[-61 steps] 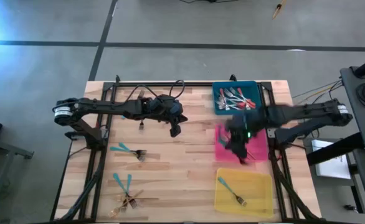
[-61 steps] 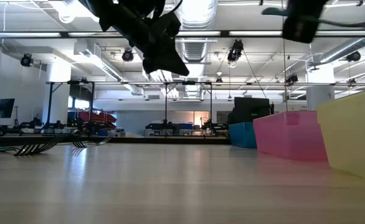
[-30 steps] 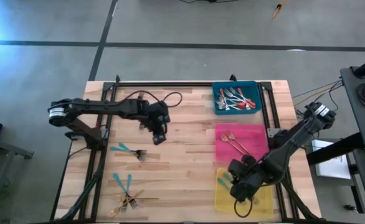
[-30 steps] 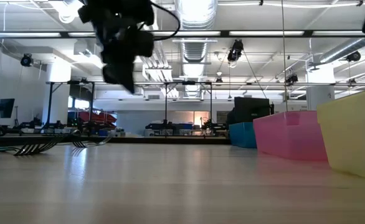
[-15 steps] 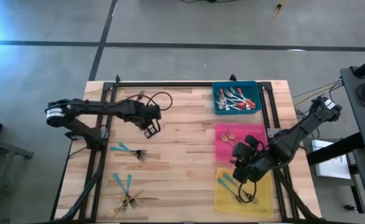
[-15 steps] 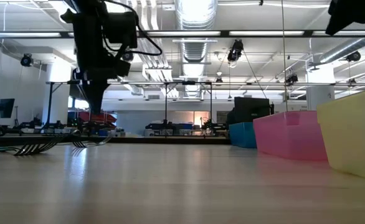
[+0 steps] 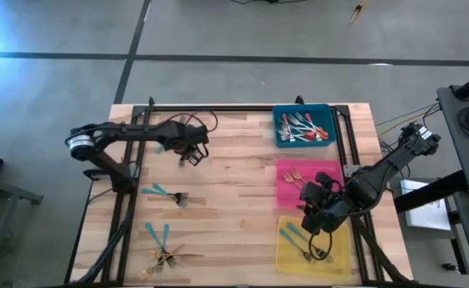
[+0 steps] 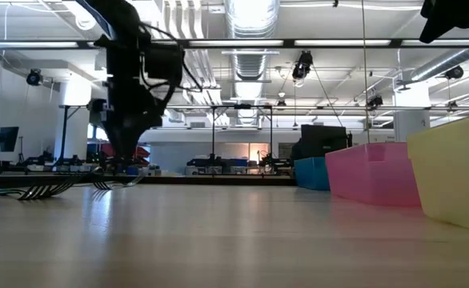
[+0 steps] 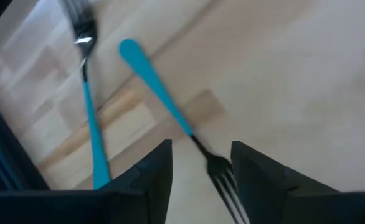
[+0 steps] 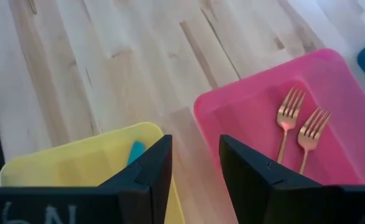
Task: Sort silverware by color (type)
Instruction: Put the blue fork into the yellow bin
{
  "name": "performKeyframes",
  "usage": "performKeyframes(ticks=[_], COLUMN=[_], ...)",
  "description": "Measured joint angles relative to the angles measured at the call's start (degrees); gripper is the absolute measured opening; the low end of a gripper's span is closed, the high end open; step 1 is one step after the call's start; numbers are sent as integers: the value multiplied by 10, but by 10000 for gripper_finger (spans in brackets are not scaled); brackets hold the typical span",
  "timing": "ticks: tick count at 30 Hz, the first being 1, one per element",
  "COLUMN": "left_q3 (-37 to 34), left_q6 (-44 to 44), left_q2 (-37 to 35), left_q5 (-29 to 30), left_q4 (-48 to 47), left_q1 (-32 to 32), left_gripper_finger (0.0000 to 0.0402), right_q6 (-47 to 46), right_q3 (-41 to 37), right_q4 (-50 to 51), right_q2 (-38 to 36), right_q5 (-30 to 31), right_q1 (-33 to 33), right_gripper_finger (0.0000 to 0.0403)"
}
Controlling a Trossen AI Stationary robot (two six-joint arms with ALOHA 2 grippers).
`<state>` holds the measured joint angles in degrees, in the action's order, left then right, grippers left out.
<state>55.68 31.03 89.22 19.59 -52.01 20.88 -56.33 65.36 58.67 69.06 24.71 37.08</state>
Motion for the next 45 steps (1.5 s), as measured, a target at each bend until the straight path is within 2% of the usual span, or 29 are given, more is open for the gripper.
performKeyframes(ticks=[3,9,18,34,38,45], left_q3=[0,1,7,7,7,7], left_q6=[10,-3,-30,-16,-12,-20], left_q2=[24,76,140,142,142,142], left_q5=[-2,-45,-59,-115,-145,-183], left_q4=[11,57,71,63,55,50], left_q1=[33,84,110,153,165,181], left_gripper_finger=[152,153,153,153,152,128], right_q6=[2,38,45,38,39,49], right_q3=[0,0,0,0,0,0], right_q4=[0,2,11,11,11,11], right_q2=[0,0,0,0,0,0], right_q5=[9,10,10,8,6,2], right_q1=[0,0,0,0,0,0], right_gripper_finger=[125,125,124,109,109,104])
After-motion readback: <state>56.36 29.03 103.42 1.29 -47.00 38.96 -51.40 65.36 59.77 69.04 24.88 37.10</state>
